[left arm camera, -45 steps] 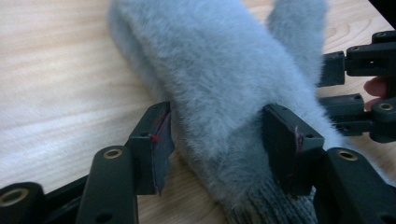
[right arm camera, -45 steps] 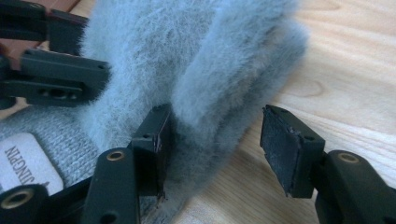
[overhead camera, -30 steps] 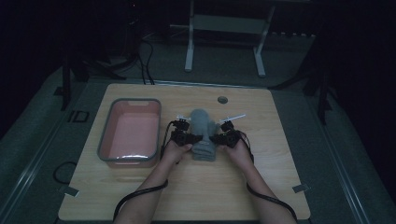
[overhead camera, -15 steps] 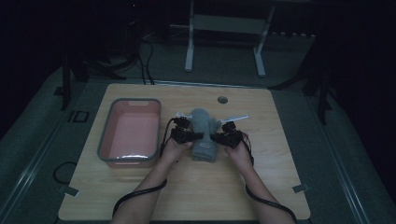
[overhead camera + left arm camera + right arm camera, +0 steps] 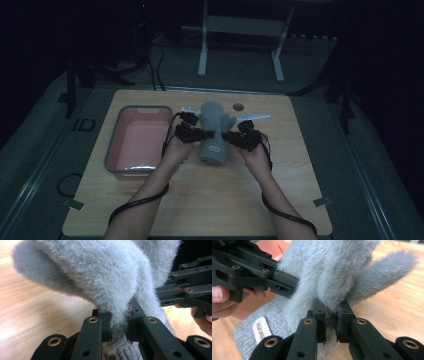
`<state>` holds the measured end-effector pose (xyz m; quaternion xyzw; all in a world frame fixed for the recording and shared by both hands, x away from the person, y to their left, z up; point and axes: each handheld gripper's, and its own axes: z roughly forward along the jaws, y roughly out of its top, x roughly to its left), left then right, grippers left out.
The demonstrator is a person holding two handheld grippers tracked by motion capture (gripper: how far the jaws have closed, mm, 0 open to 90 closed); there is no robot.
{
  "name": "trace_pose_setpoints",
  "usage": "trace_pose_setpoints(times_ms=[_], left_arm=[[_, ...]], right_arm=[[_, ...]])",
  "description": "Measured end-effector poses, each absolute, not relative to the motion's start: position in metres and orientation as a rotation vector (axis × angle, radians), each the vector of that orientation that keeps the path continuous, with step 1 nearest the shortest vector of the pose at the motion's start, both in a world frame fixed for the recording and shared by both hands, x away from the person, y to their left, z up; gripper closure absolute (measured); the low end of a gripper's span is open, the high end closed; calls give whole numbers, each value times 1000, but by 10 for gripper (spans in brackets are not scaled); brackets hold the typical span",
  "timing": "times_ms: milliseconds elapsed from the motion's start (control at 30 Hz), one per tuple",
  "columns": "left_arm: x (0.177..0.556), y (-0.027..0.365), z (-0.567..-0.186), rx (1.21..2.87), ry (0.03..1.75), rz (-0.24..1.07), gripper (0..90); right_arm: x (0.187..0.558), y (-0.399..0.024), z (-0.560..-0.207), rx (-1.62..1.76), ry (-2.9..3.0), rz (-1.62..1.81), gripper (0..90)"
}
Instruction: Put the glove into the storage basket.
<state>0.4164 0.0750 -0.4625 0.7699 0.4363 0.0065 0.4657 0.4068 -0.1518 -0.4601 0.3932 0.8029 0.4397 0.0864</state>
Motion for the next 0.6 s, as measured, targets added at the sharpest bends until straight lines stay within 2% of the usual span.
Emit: trace_pose_setpoints(times_ms=[600], left_arm=[[405, 154, -405, 1889, 1122, 108, 785]], right_arm=[[410, -76, -406, 1022, 2439, 1381, 815]])
